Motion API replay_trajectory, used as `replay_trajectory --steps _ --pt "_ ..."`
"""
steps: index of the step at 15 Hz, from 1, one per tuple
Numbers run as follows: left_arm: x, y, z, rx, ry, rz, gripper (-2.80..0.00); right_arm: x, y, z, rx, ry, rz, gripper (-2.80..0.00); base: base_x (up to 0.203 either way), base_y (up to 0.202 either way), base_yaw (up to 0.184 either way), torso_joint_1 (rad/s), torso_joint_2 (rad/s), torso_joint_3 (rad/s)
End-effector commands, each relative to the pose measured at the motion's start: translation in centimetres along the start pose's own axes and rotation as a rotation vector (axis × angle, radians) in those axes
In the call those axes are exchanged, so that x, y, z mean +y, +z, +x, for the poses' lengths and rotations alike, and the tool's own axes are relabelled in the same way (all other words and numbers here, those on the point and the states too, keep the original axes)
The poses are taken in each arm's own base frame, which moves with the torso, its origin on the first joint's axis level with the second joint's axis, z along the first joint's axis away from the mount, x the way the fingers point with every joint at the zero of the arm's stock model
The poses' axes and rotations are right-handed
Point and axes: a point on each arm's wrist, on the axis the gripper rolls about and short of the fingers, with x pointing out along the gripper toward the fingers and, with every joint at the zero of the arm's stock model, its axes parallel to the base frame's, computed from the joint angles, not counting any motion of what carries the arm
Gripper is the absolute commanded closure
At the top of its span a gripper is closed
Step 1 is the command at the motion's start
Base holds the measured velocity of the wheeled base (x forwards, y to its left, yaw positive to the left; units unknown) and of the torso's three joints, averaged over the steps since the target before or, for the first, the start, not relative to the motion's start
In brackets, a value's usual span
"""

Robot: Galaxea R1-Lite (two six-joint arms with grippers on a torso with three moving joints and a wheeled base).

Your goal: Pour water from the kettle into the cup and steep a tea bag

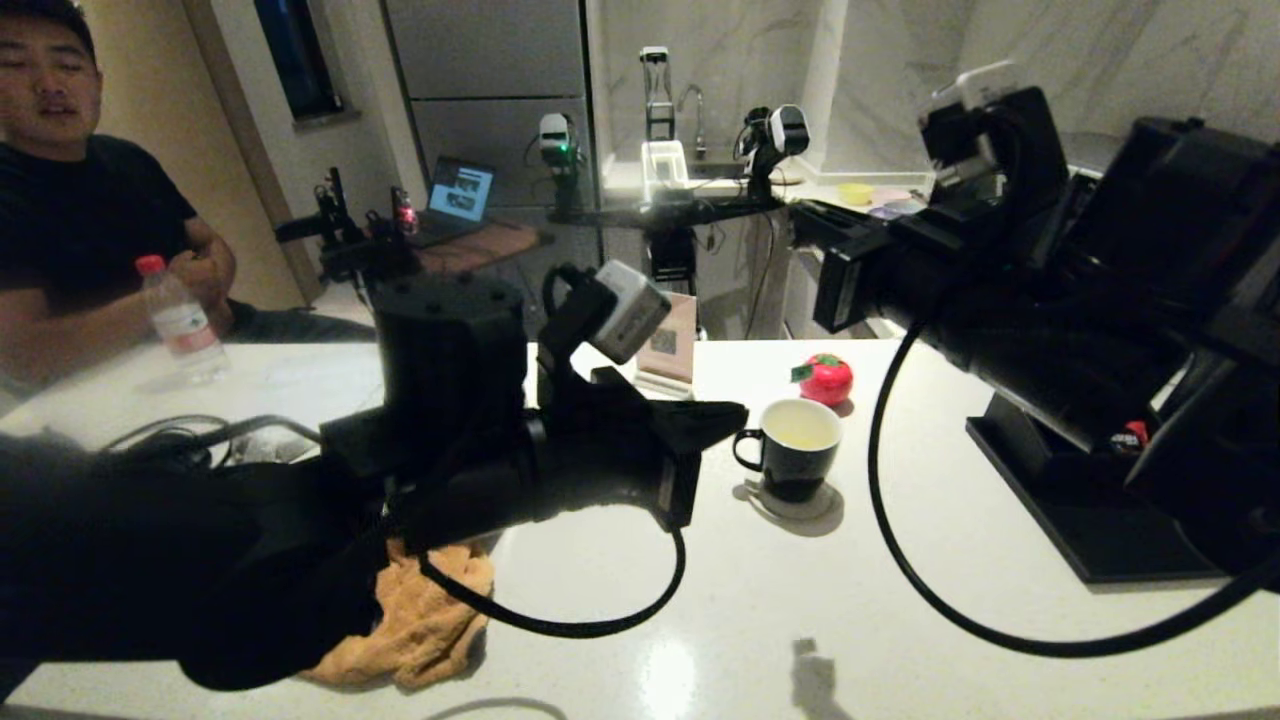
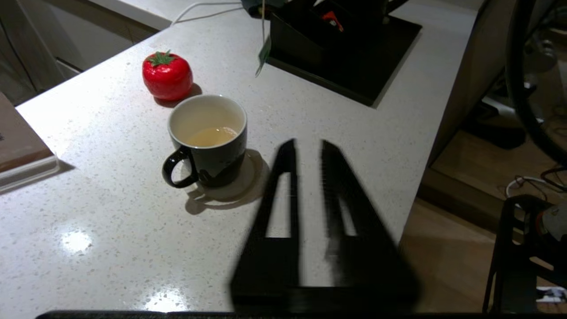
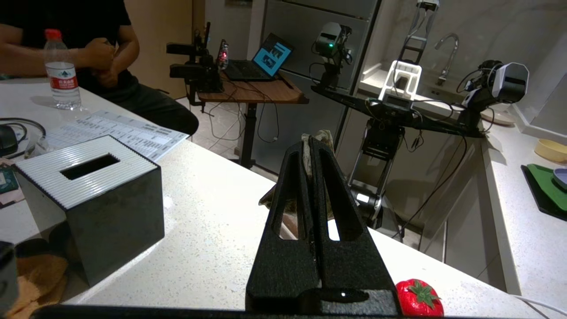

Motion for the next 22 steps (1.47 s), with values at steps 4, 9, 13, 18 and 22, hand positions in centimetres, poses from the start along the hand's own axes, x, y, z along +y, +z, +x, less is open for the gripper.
replay_trajectory --steps 4,9,13,18,22 --pt "-0.3 -0.3 0.8 -0.035 -0.018 0.013 -2.8 0.0 0.0 -0.2 -0.001 0.001 -0.001 0.0 0.0 0.0 0.0 0.0 0.0 0.0" --pt "-0.1 -0.7 1.1 -0.038 -0.011 0.013 -2.8 0.8 0.1 -0.2 -0.004 0.025 0.005 0.0 0.0 0.0 0.0 0.0 0.0 0.0" --pt "-0.1 -0.7 1.3 -0.039 -0.011 0.013 -2.8 1.9 0.1 -0.2 0.005 0.06 0.01 0.0 0.0 0.0 0.0 0.0 0.0 0.0" --pt "0.1 -0.7 1.3 -0.039 -0.008 0.01 -2.8 2.7 0.0 -0.2 0.007 0.084 0.014 0.0 0.0 0.0 0.0 0.0 0.0 0.0" --pt "0.1 -0.5 1.4 -0.06 -0.009 0.015 -2.8 3.1 0.0 -0.3 0.015 0.099 0.015 0.0 0.0 0.0 0.0 0.0 0.0 0.0"
